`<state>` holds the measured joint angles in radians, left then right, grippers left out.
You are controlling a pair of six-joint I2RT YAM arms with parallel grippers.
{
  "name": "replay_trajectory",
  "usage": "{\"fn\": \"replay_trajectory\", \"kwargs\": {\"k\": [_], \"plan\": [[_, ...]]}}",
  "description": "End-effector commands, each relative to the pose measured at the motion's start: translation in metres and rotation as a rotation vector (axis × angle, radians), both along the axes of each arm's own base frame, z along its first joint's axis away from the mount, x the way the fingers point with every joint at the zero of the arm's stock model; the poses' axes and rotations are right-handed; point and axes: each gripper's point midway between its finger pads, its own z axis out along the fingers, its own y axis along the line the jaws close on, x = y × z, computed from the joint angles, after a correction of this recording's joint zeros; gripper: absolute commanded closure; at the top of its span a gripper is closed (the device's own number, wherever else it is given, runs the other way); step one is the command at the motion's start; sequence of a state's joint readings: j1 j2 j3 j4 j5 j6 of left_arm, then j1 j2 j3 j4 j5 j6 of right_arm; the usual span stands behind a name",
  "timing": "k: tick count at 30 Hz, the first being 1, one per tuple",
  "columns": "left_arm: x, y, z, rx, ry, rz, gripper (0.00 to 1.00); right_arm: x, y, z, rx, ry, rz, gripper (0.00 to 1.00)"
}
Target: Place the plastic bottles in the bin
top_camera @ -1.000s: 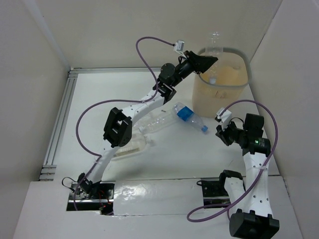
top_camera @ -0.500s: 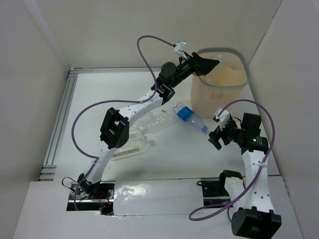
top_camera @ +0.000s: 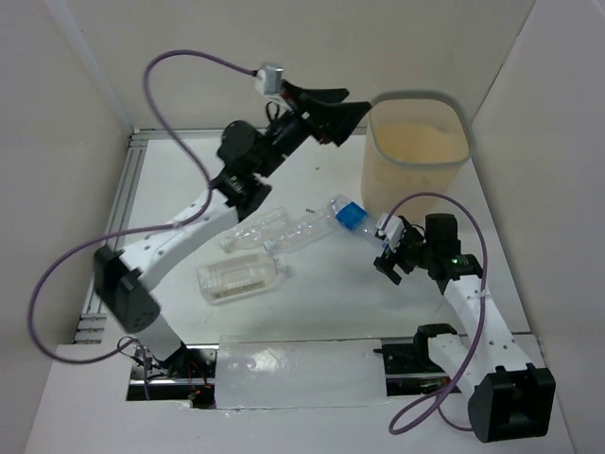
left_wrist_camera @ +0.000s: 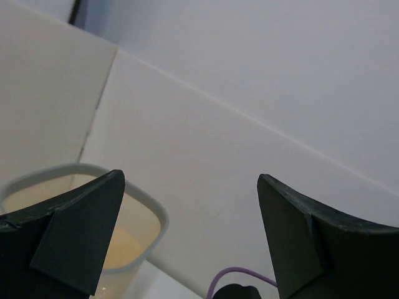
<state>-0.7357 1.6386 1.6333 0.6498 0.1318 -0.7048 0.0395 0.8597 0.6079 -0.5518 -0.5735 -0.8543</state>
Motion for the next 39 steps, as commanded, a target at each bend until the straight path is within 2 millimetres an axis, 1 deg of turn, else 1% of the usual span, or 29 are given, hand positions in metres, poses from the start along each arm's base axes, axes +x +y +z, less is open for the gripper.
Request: {"fn": "replay_trajectory", "kwargs": {"k": [1, 2, 3, 4, 5, 6, 7, 8, 9, 10, 11, 13, 14, 16, 18, 19, 21, 23, 24, 25, 27, 28, 30, 31, 33, 34, 36, 37, 39], "plan": [[-0.020, 0.054, -0.022, 0.133, -0.036, 0.179, 0.00, 0.029, 0.004, 0.003, -0.054, -0.137, -0.026, 0.06], [-0.008, 0.049, -0.066, 0.224, 0.037, 0.198, 0.00, 0.034, 0.007, 0.008, -0.061, -0.169, -0.024, 0.06], [-0.026, 0.071, -0.066, 0.239, 0.040, 0.226, 0.00, 0.036, 0.008, 0.007, -0.065, -0.179, -0.031, 0.06], [-0.028, 0.084, -0.089, 0.281, 0.095, 0.256, 0.00, 0.045, 0.008, 0.009, -0.083, -0.210, -0.046, 0.05], [-0.028, 0.095, -0.153, 0.411, 0.199, 0.291, 0.00, 0.044, 0.014, 0.005, -0.089, -0.209, -0.037, 0.05], [-0.035, 0.107, -0.173, 0.450, 0.229, 0.311, 0.00, 0.049, 0.015, 0.005, -0.096, -0.220, -0.053, 0.05], [-0.052, 0.127, -0.171, 0.438, 0.230, 0.335, 0.00, 0.054, 0.017, 0.001, -0.115, -0.222, -0.058, 0.05], [-0.058, 0.137, -0.211, 0.503, 0.290, 0.346, 0.00, 0.058, 0.020, 0.002, -0.134, -0.242, -0.064, 0.05], [-0.065, 0.150, -0.234, 0.564, 0.332, 0.371, 0.00, 0.060, 0.023, -0.001, -0.142, -0.240, -0.059, 0.05], [-0.071, 0.159, -0.248, 0.594, 0.361, 0.384, 0.00, 0.064, 0.027, 0.002, -0.145, -0.250, -0.055, 0.05], [-0.083, 0.169, -0.250, 0.599, 0.366, 0.391, 0.00, 0.067, 0.028, -0.006, -0.160, -0.232, -0.064, 0.05], [-0.096, 0.186, -0.286, 0.684, 0.448, 0.401, 0.00, 0.072, 0.043, -0.002, -0.153, -0.241, -0.038, 0.05], [-0.102, 0.189, -0.293, 0.706, 0.461, 0.400, 0.00, 0.075, 0.046, -0.009, -0.162, -0.232, -0.035, 0.05], [-0.114, 0.197, -0.298, 0.744, 0.456, 0.391, 0.00, 0.081, 0.055, -0.009, -0.166, -0.229, -0.030, 0.05], [-0.124, 0.201, -0.311, 0.803, 0.476, 0.374, 0.00, 0.085, 0.058, -0.022, -0.202, -0.201, -0.033, 0.05], [-0.125, 0.206, -0.312, 0.816, 0.476, 0.386, 0.00, 0.093, 0.059, -0.018, -0.205, -0.214, -0.045, 0.05], [-0.130, 0.207, -0.310, 0.831, 0.458, 0.382, 0.00, 0.101, 0.060, -0.026, -0.226, -0.194, -0.065, 0.05], [-0.132, 0.209, -0.305, 0.845, 0.435, 0.388, 0.00, 0.111, 0.066, -0.019, -0.218, -0.217, -0.081, 0.05], [-0.134, 0.210, -0.309, 0.860, 0.440, 0.389, 0.00, 0.111, 0.064, -0.029, -0.237, -0.193, -0.083, 0.05], [-0.134, 0.210, -0.304, 0.860, 0.428, 0.391, 0.00, 0.116, 0.068, -0.027, -0.241, -0.207, -0.088, 0.05], [-0.136, 0.212, -0.315, 0.915, 0.437, 0.388, 0.00, 0.125, 0.069, -0.027, -0.245, -0.202, -0.109, 0.05], [-0.138, 0.210, -0.316, 0.938, 0.429, 0.376, 0.00, 0.126, 0.068, -0.039, -0.266, -0.164, -0.121, 0.05], [-0.140, 0.213, -0.329, 1.011, 0.440, 0.373, 0.00, 0.137, 0.069, -0.039, -0.267, -0.140, -0.136, 0.06], [-0.141, 0.213, -0.336, 1.049, 0.444, 0.370, 0.00, 0.137, 0.070, -0.054, -0.286, -0.091, -0.135, 0.06], [-0.140, 0.217, -0.344, 1.096, 0.450, 0.387, 0.00, 0.144, 0.069, -0.058, -0.301, -0.035, -0.150, 0.08], [-0.141, 0.213, -0.341, 1.097, 0.444, 0.378, 0.00, 0.139, 0.065, -0.076, -0.321, 0.037, -0.149, 0.10], [-0.142, 0.210, -0.344, 1.125, 0.424, 0.358, 0.00, 0.143, 0.068, -0.078, -0.325, 0.061, -0.154, 0.12], [-0.142, 0.209, -0.339, 1.118, 0.415, 0.363, 0.00, 0.139, 0.066, -0.088, -0.341, 0.090, -0.150, 0.13], [-0.140, 0.205, -0.341, 1.146, 0.403, 0.347, 0.00, 0.140, 0.069, -0.087, -0.340, 0.104, -0.141, 0.13]]}}
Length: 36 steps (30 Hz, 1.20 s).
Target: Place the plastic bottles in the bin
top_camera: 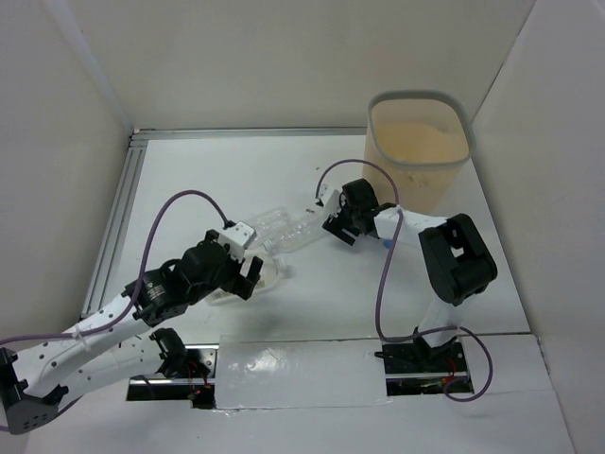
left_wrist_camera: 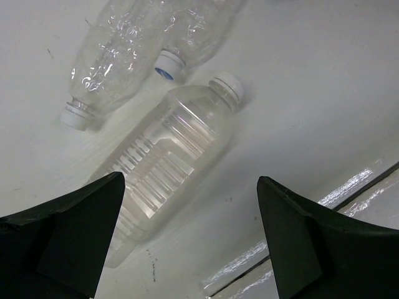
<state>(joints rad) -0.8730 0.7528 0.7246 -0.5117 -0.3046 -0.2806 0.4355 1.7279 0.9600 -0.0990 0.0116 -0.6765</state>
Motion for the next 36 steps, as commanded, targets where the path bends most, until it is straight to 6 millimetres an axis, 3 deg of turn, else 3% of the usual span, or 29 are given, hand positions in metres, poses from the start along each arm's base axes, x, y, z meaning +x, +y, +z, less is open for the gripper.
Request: {"fn": "replay_trajectory", "kwargs": {"k": [1, 4, 5, 11, 14, 16, 17, 18, 21, 24, 27, 28, 30, 31, 34, 35, 36], "plan": [[0.007, -0.008, 0.032, -0.001, -0.086, -0.041, 0.00, -0.011, -0.005, -0.015, -0.023, 0.106, -0.025, 0.13], [0.009, -0.013, 0.035, 0.022, -0.092, -0.076, 0.00, -0.018, -0.005, -0.025, -0.039, 0.181, -0.013, 0.17], [0.011, -0.014, 0.037, 0.041, -0.102, -0.089, 0.00, -0.029, -0.007, -0.036, -0.055, 0.238, -0.008, 0.19], [0.012, -0.020, 0.034, 0.120, -0.116, -0.163, 0.00, -0.051, -0.005, -0.036, -0.026, 0.304, 0.025, 0.35], [0.016, -0.019, 0.033, 0.174, -0.137, -0.186, 0.00, -0.073, -0.003, -0.028, 0.004, 0.358, 0.063, 0.50], [0.019, -0.020, 0.035, 0.221, -0.167, -0.220, 0.00, -0.084, 0.001, -0.012, 0.040, 0.364, 0.096, 0.56], [0.019, -0.020, 0.035, 0.221, -0.167, -0.220, 0.00, -0.082, 0.002, -0.003, 0.050, 0.339, 0.099, 0.56], [0.018, -0.021, 0.035, 0.228, -0.171, -0.239, 0.00, -0.095, 0.007, 0.004, 0.085, 0.372, 0.148, 0.57], [0.018, -0.021, 0.029, 0.281, -0.184, -0.288, 0.00, -0.109, 0.024, 0.051, 0.155, 0.331, 0.284, 0.61], [0.018, -0.024, 0.024, 0.303, -0.189, -0.330, 0.00, -0.109, 0.036, 0.096, 0.171, 0.235, 0.358, 0.64], [0.017, -0.023, 0.009, 0.360, -0.176, -0.379, 0.00, -0.109, 0.045, 0.137, 0.201, 0.167, 0.421, 0.64], [0.015, -0.023, 0.001, 0.388, -0.167, -0.408, 0.00, -0.103, 0.050, 0.161, 0.223, 0.114, 0.434, 0.64], [0.015, -0.021, -0.008, 0.413, -0.153, -0.419, 0.00, -0.101, 0.056, 0.183, 0.253, 0.080, 0.455, 0.64], [0.012, -0.021, -0.014, 0.429, -0.150, -0.438, 0.00, -0.095, 0.060, 0.208, 0.283, 0.028, 0.446, 0.64], [0.013, -0.015, -0.021, 0.464, -0.145, -0.429, 0.00, -0.088, 0.071, 0.252, 0.364, -0.051, 0.442, 0.64], [0.013, -0.014, -0.021, 0.470, -0.149, -0.435, 0.00, -0.084, 0.076, 0.286, 0.409, -0.123, 0.453, 0.64], [0.014, -0.016, -0.019, 0.462, -0.158, -0.432, 0.00, -0.083, 0.080, 0.306, 0.440, -0.159, 0.457, 0.64]]}}
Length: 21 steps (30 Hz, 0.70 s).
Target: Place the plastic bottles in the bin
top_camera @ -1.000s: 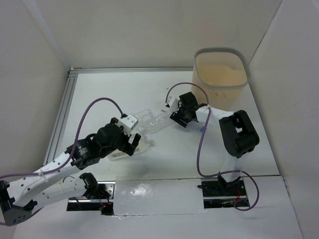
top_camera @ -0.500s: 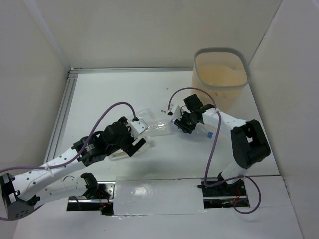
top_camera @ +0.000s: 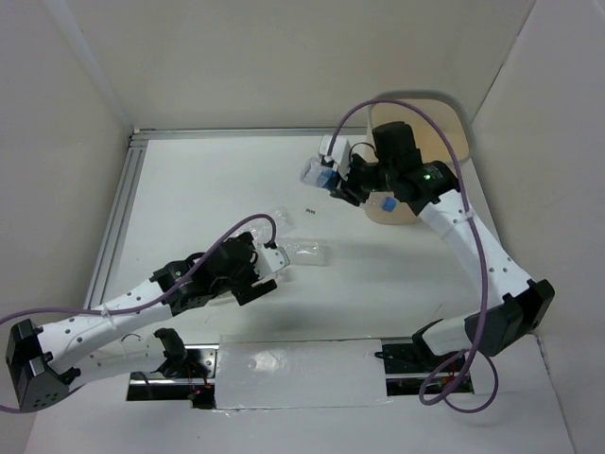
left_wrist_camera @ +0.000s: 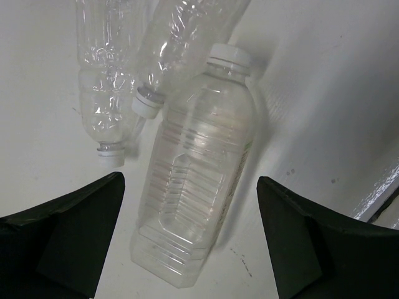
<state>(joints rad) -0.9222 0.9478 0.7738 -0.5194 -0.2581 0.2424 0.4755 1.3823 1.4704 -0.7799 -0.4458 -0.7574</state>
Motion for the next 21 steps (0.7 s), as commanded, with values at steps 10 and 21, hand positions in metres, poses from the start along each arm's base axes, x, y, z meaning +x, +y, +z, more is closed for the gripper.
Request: {"fn": "replay_trajectory", "kwargs": {"k": [10, 21], "plan": [[0.002, -0.004, 0.009, 0.002, -0.081, -0.092, 0.00, 0.016, -0.012, 0.243, 0.557, -0.354, -0.124, 0.62], [0.017, 0.006, -0.005, 0.057, -0.045, 0.021, 0.00, 0.112, -0.151, 0.202, 0.486, -0.470, -0.628, 0.53]]}}
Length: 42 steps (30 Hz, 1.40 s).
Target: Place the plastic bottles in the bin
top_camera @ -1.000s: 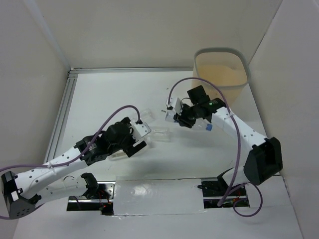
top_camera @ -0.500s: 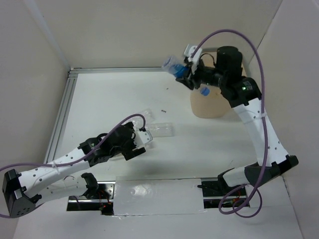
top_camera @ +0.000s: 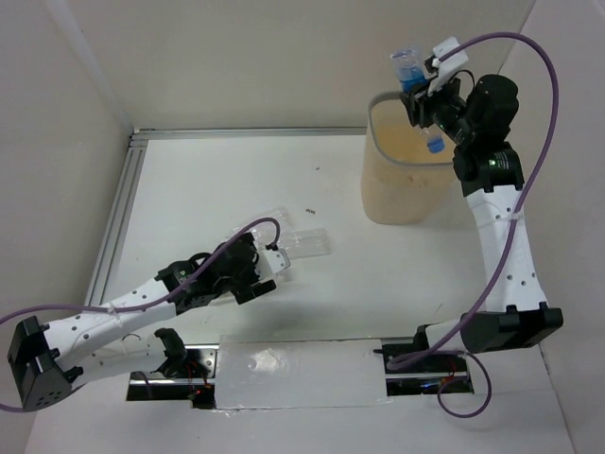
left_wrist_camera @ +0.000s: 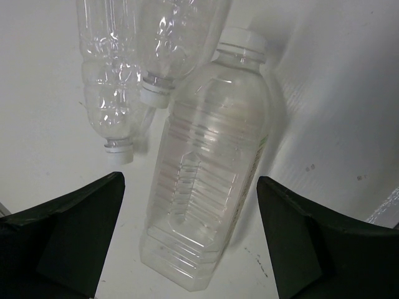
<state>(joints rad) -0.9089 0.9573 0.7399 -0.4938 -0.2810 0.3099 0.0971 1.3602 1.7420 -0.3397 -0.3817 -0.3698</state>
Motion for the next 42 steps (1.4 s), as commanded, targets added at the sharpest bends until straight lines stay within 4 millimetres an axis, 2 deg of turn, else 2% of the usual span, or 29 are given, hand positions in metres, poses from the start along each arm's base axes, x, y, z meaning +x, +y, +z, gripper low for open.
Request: {"fn": "replay_trajectory", "kwargs": {"k": [1, 2, 3, 5, 6, 8, 11, 12, 14, 15, 17, 18, 19, 20, 21, 22, 23, 24, 25, 26, 27, 28, 29, 30, 36, 37, 39, 40, 42], "plan": [[0.013, -0.003, 0.010, -0.024, -0.017, 0.037, 0.00, 0.019, -0.030, -0.017, 0.031, 0.013, -0.086, 0.52], [0.014, -0.003, 0.006, -0.026, 0.000, 0.050, 0.00, 0.023, -0.032, -0.022, 0.030, 0.026, -0.076, 0.47], [0.015, -0.004, 0.009, -0.038, 0.001, 0.051, 0.00, 0.029, -0.042, -0.032, 0.029, 0.055, -0.088, 0.37], [0.017, -0.007, 0.009, -0.069, 0.032, 0.048, 0.00, 0.032, -0.044, -0.042, 0.014, 0.091, -0.084, 0.18], [0.019, -0.011, 0.015, -0.094, 0.028, 0.042, 0.00, 0.031, -0.041, -0.050, 0.005, 0.126, -0.062, 0.00], [0.018, -0.016, 0.015, -0.116, 0.054, 0.029, 0.00, 0.026, -0.041, -0.045, -0.002, 0.111, -0.037, 0.00], [0.024, -0.019, 0.024, -0.135, 0.037, 0.037, 0.00, 0.006, -0.029, -0.029, -0.003, 0.065, 0.047, 0.00], [0.027, -0.024, 0.034, -0.155, 0.028, 0.028, 0.00, -0.015, -0.015, -0.017, -0.018, 0.044, 0.157, 0.00], [0.028, -0.027, 0.038, -0.179, 0.034, 0.026, 0.00, -0.022, -0.008, -0.011, -0.037, 0.028, 0.207, 0.01], [0.030, -0.026, 0.043, -0.190, 0.031, 0.030, 0.00, -0.041, 0.007, -0.014, -0.046, 0.049, 0.312, 0.03], [0.035, -0.030, 0.056, -0.249, 0.030, 0.051, 0.00, -0.059, 0.019, -0.020, -0.082, 0.056, 0.415, 0.04], [0.041, -0.026, 0.058, -0.262, 0.033, 0.088, 0.00, -0.083, 0.035, -0.032, -0.079, 0.109, 0.537, 0.06], [0.045, -0.026, 0.067, -0.294, 0.028, 0.106, 0.00, -0.092, 0.045, -0.041, -0.149, 0.076, 0.608, 0.06], [0.044, -0.025, 0.065, -0.321, 0.060, 0.136, 0.00, -0.100, 0.054, -0.059, -0.154, 0.118, 0.654, 0.08], [0.052, -0.017, 0.071, -0.349, 0.056, 0.188, 0.00, -0.109, 0.061, -0.071, -0.168, 0.145, 0.665, 0.08], [0.056, -0.012, 0.080, -0.385, 0.048, 0.224, 0.00, -0.123, 0.082, -0.088, -0.203, 0.174, 0.732, 0.10], [0.057, -0.011, 0.079, -0.426, 0.077, 0.263, 0.00, -0.131, 0.093, -0.119, -0.219, 0.245, 0.761, 0.10], [0.064, 0.001, 0.083, -0.450, 0.080, 0.319, 0.00, -0.146, 0.112, -0.133, -0.276, 0.257, 0.778, 0.10], [0.068, 0.004, 0.090, -0.496, 0.089, 0.362, 0.00, -0.152, 0.117, -0.145, -0.304, 0.250, 0.806, 0.11], [0.071, 0.007, 0.094, -0.526, 0.097, 0.381, 0.00, -0.160, 0.120, -0.177, -0.302, 0.318, 0.829, 0.11], [0.077, 0.020, 0.097, -0.546, 0.099, 0.430, 0.00, -0.164, 0.122, -0.186, -0.303, 0.328, 0.840, 0.11], [0.079, 0.018, 0.101, -0.570, 0.122, 0.437, 0.00, -0.169, 0.126, -0.207, -0.324, 0.365, 0.857, 0.12], [0.083, 0.021, 0.097, -0.564, 0.128, 0.452, 0.00, -0.171, 0.128, -0.216, -0.346, 0.374, 0.864, 0.12], [0.085, 0.023, 0.102, -0.583, 0.126, 0.458, 0.00, -0.173, 0.129, -0.225, -0.371, 0.379, 0.869, 0.12], [0.094, 0.032, 0.091, -0.594, 0.163, 0.530, 0.01, -0.181, 0.160, -0.283, -0.529, 0.382, 0.910, 0.07], [0.092, 0.032, 0.086, -0.596, 0.178, 0.542, 0.01, -0.182, 0.172, -0.289, -0.554, 0.358, 0.921, 0.07], [0.086, 0.032, 0.086, -0.612, 0.181, 0.539, 0.01, -0.187, 0.181, -0.308, -0.581, 0.368, 0.927, 0.06], [0.082, 0.035, 0.090, -0.628, 0.167, 0.548, 0.01, -0.186, 0.192, -0.315, -0.600, 0.351, 0.925, 0.06], [0.077, 0.038, 0.094, -0.646, 0.153, 0.557, 0.01, -0.187, 0.199, -0.326, -0.620, 0.347, 0.930, 0.05]]}}
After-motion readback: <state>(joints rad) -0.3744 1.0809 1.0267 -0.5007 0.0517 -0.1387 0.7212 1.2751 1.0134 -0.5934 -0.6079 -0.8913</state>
